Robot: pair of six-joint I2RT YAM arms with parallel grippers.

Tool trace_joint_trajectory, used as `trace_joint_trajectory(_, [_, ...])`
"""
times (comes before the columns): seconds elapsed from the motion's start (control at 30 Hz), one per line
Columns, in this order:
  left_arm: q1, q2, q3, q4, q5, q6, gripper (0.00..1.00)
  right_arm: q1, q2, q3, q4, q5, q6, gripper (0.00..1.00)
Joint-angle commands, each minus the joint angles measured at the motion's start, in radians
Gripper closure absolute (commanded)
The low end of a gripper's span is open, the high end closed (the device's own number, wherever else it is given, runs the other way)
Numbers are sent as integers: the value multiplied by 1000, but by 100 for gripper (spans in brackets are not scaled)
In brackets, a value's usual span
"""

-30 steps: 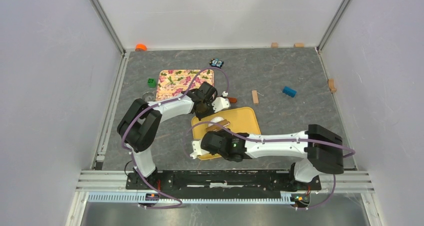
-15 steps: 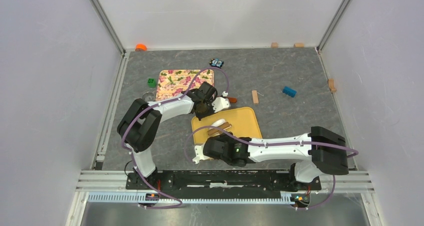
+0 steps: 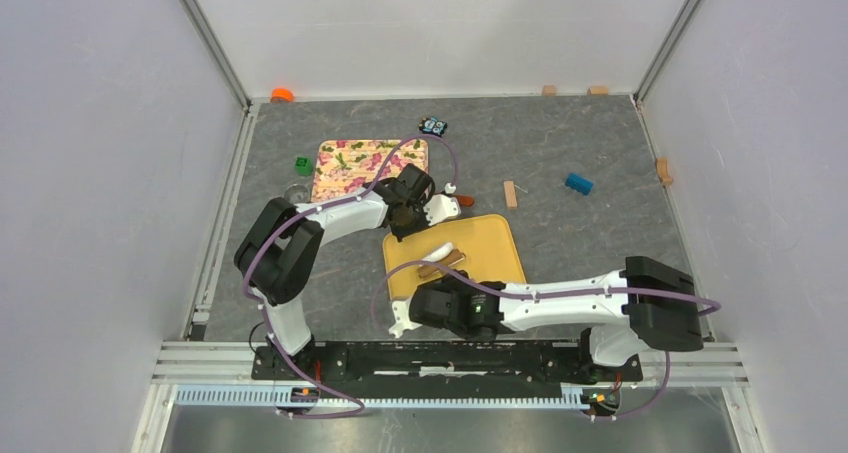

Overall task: Roll out the dumpling wrappers from the dough
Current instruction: Flatten out the dough on the work surface.

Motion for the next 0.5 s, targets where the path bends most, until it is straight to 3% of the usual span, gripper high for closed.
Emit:
trace_joint_trajectory(0.0, [4, 125, -70, 5, -4, 24, 98, -14, 85, -87, -260, -305, 46, 100])
trace_joint_trajectory(0.3, [5, 127, -70, 5, -4, 25, 98, -37, 151, -22, -236, -296, 20, 100])
trace_joint_trajectory(0.47, [4, 125, -70, 5, -3, 24, 98, -15, 80, -99, -281, -312, 73, 100])
